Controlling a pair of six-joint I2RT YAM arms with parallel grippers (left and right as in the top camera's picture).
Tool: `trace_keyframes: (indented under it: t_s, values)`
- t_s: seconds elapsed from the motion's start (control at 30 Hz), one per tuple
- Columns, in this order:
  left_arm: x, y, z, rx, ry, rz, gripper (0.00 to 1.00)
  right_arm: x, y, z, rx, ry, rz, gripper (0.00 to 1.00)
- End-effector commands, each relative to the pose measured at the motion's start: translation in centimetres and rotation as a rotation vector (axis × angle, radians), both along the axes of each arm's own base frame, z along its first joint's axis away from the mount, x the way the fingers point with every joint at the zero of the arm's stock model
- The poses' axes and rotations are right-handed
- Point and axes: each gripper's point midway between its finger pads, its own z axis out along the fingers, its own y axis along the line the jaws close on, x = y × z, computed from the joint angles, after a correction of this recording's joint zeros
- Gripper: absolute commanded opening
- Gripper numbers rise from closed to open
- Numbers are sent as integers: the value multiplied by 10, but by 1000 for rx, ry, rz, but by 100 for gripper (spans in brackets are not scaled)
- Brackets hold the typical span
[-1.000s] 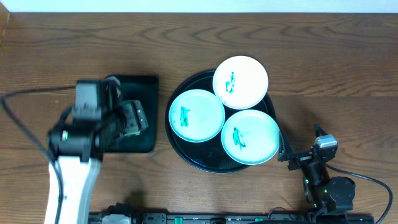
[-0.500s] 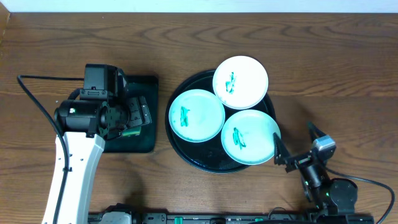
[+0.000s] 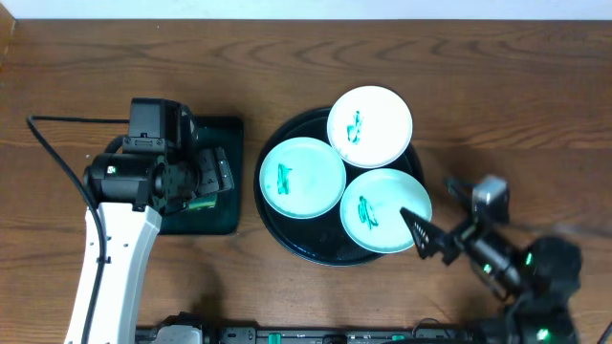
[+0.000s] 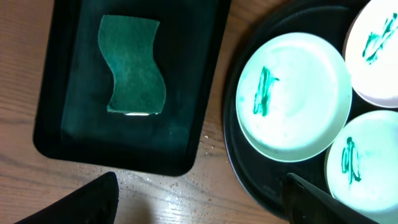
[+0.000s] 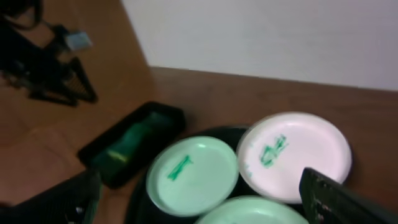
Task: Clean dirty plates on tray and stack at the side
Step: 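Reach the right gripper to the top plate and grip its rim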
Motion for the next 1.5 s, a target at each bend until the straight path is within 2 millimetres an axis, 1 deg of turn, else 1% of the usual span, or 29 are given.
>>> trace_keyframes:
  t_s: [0.0,0.1,0.23,0.33,0.43,0.53,0.57,0.67,0.77,0.83,0.93,1.0,1.17,1.2,1.23,1.27,1.3,1.33,1.47]
  values:
    - [4,2,9,3,-30,-1,84,17,15,19,-42,84,124,99]
    - [4,2,9,3,-30,-1,84,38,26,12,-139,260,192,99]
    - [4,2,9,3,-29,-1,84,66,35,-13,-386,509,198,99]
    - [3,2,9,3,-29,-1,84,75,48,-23,-544,623,238,99]
    - [3,2,9,3,-29,-1,84,83,60,-34,-672,700,254,99]
    - [3,2,9,4,-29,0,84,88,71,-50,-740,759,276,99]
    - [4,2,9,4,-29,0,84,89,74,-56,-744,784,280,99]
    - [4,2,9,4,-29,0,84,91,81,-83,-742,897,263,99]
    - [4,2,9,4,-29,0,84,95,88,-107,-744,952,286,99]
    - [4,2,9,4,-29,0,84,96,93,-120,-725,996,296,99]
    - [4,2,9,4,-29,0,84,93,104,-132,-677,1058,333,99]
    - [4,2,9,4,-29,0,84,94,109,-140,-672,1067,345,99]
    - [4,2,9,4,-29,0,84,97,135,-155,-597,1068,421,99]
    - [4,2,9,3,-29,-1,84,98,138,-159,-598,1066,419,90]
    - [4,2,9,4,-29,0,84,101,138,-166,-597,1098,379,81]
    - [4,2,9,4,-29,0,84,103,136,-173,-600,1135,323,82]
    - [4,2,9,4,-29,0,84,105,133,-181,-608,1174,263,87]
    - [4,2,9,4,-29,0,84,106,132,-187,-620,1195,228,88]
    - [4,2,9,4,-30,0,84,107,122,-213,-696,1255,82,85]
